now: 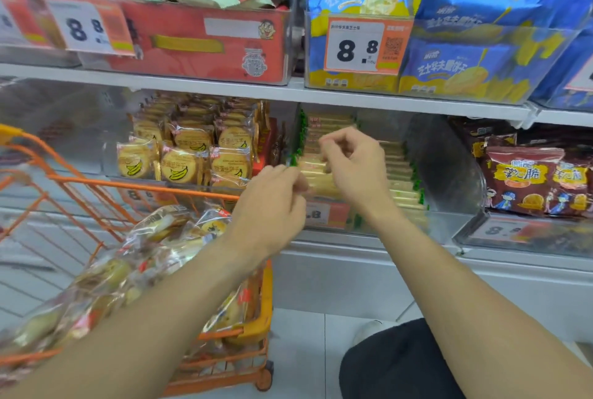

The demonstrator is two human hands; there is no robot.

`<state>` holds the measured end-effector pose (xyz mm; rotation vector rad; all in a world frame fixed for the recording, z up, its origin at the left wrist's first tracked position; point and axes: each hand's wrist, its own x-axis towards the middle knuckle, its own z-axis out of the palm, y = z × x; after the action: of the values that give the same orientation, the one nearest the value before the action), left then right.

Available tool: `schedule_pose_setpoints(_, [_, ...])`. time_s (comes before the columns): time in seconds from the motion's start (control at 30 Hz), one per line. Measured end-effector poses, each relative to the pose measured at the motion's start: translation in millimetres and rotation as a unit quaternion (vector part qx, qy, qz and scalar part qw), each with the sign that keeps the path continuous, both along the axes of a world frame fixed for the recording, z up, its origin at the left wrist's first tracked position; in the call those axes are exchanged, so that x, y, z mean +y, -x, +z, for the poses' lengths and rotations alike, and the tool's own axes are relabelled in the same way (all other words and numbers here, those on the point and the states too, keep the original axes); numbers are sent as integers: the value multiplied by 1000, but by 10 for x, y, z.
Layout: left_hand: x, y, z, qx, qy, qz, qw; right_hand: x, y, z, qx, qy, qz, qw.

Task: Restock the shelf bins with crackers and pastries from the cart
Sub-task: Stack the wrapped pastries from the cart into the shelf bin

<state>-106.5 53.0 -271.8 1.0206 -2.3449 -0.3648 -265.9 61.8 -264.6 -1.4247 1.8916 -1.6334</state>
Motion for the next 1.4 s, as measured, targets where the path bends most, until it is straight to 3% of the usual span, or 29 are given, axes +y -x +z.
schedule_pose_setpoints(0.17, [-6, -701, -180, -119, -52, 59, 990, 98, -841, -390, 13, -57, 140, 988])
schedule_pose_setpoints(0.33, [-146, -1250, -304, -168, -82, 109, 976, 147, -1240, -693, 24, -55, 121, 991])
schedule_pose_setpoints(0.4, [-254, -1358, -314, -179, -113, 86, 974, 123, -1285, -698, 10, -63, 104, 993])
schedule_pose_setpoints(0.57, [-457, -1524, -269, -222, -172, -14, 960, 17, -1457, -713, 99, -88, 132, 982])
schedule_pose_setpoints(0.67, [-585, -1657, -181, -291, -200, -80, 932, -75, -1620, -751, 162, -111, 147, 970])
schedule_pose_setpoints(0.77, [-785, -1802, -116, -335, -208, -101, 913, -173, -1825, -790, 240, -125, 160, 949])
schedule_pose_setpoints(0.9, [-1030, -2017, -88, -356, -196, -106, 908, -311, -2062, -793, 232, -120, 163, 951])
schedule_pose_setpoints(1.17, [-1366, -2687, 32, -339, -184, -93, 918, -666, -2557, -805, 211, -116, 148, 959])
schedule_pose_setpoints(1.27, [-1498, -3031, 95, -246, -210, -90, 942, -741, -2786, -807, 192, -103, 140, 966])
schedule_pose_setpoints(1.4, [-1613, -3464, 68, -109, -286, -112, 945, -796, -3092, -795, 147, -96, 129, 976])
